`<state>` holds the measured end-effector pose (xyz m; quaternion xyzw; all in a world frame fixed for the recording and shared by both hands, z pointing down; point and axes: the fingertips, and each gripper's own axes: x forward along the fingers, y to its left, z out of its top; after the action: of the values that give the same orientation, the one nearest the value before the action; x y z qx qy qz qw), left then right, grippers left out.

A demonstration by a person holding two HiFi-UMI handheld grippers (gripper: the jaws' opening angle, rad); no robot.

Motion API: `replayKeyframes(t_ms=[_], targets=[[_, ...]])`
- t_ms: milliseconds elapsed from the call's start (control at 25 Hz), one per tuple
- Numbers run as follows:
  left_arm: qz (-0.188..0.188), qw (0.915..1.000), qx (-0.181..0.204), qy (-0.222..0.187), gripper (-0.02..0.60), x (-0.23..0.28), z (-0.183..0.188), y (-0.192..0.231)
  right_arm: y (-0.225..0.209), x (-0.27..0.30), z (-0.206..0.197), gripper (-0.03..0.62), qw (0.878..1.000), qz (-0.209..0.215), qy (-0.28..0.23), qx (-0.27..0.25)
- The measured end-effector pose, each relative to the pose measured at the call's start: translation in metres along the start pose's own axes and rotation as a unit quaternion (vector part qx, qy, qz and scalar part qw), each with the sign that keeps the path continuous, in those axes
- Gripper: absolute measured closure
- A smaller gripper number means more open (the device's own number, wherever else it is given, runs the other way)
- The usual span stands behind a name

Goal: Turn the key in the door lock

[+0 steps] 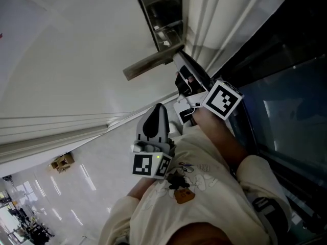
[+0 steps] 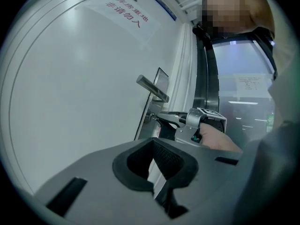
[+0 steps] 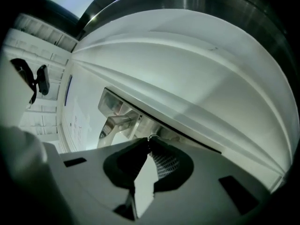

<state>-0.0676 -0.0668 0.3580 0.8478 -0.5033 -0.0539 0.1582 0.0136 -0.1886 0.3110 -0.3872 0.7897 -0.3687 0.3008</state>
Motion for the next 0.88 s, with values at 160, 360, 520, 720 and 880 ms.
replayKeyframes(t_ms=[160,360,520,720,880], targets=[[0.0,1.0,0.0,0.003,0.578,0.0,-0.001,-0.001,-0.004,-0.001,-0.001,0.56,0.998,0.009,0.004,0.065],[-0.003,1.0,0.001,0.005,0.578,0.002,-0.003,-0.004,-0.011,-0.003,-0.003,0.56,0.99,0.01,0.01,0.138],[-0.003,1.0,0.002,0.007,0.578,0.002,-0.005,-0.005,-0.013,-0.003,-0.005,0.56,0.98,0.013,0.01,0.198],[-0.004,1.0,0.002,0.007,0.578,0.004,-0.005,-0.007,-0.015,-0.002,-0.007,0.563,0.966,0.02,0.011,0.259],[-0.002,1.0,0.002,0.006,0.578,0.004,-0.004,-0.007,-0.015,-0.002,-0.008,0.564,0.954,0.024,0.01,0.299]])
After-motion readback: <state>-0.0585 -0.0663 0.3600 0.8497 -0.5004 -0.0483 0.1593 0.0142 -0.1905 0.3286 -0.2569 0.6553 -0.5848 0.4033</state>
